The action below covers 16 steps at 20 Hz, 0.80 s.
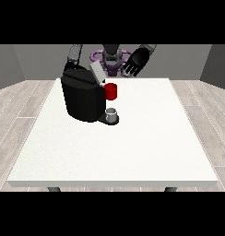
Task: Insert the coffee pod into the coffee machine and close the lid
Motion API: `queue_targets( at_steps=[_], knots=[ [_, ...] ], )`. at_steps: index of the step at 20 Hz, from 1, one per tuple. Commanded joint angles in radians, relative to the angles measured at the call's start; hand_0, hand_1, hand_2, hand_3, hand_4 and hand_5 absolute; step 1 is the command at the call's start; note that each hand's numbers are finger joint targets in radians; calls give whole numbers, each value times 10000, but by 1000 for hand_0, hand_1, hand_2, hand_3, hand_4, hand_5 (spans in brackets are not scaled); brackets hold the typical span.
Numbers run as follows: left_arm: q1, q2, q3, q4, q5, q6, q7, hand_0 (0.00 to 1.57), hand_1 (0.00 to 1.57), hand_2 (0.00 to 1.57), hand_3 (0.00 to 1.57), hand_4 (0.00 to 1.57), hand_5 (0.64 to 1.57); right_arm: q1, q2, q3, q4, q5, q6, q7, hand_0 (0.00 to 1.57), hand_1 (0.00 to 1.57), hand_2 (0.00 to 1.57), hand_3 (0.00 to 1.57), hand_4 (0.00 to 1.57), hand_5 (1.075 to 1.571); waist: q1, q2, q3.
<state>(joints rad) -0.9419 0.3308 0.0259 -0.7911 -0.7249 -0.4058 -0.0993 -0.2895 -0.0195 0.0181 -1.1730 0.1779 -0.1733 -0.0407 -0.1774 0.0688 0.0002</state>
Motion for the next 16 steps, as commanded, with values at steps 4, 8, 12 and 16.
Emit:
queue_targets(
  at_steps=[4, 8, 12, 16],
  knots=[
    [-1415, 144, 672, 140, 399, -519, 804, 1268, 1268, 1295, 1269, 488, 1571, -636, -375, -378, -287, -163, 151, 222, 0, 0, 0, 0, 0, 1571, -370, 362, 1],
    [-1599, 701, 753, 460, 127, -112, 293, 1155, 1155, 1247, 1266, 484, 1571, -613, -322, -29, -948, -26, 168, 229, 0, 0, 0, 0, 0, 1571, -948, 944, -2],
    [-2183, 880, 1049, 847, 95, 78, 746, 1222, 1222, 1288, 1238, 475, 1571, -1086, -394, 49, -1407, 81, 182, 674, 0, 0, 0, 0, 0, 1571, -1463, 1361, -3],
    [-2590, 1108, 1078, 892, 79, -101, 616, 1290, 1290, 1319, 1261, 478, 1571, -1134, -369, -259, -1273, -165, 133, 481, 0, 0, 0, 0, 186, 1571, -1404, 1777, 0]
  ],
)
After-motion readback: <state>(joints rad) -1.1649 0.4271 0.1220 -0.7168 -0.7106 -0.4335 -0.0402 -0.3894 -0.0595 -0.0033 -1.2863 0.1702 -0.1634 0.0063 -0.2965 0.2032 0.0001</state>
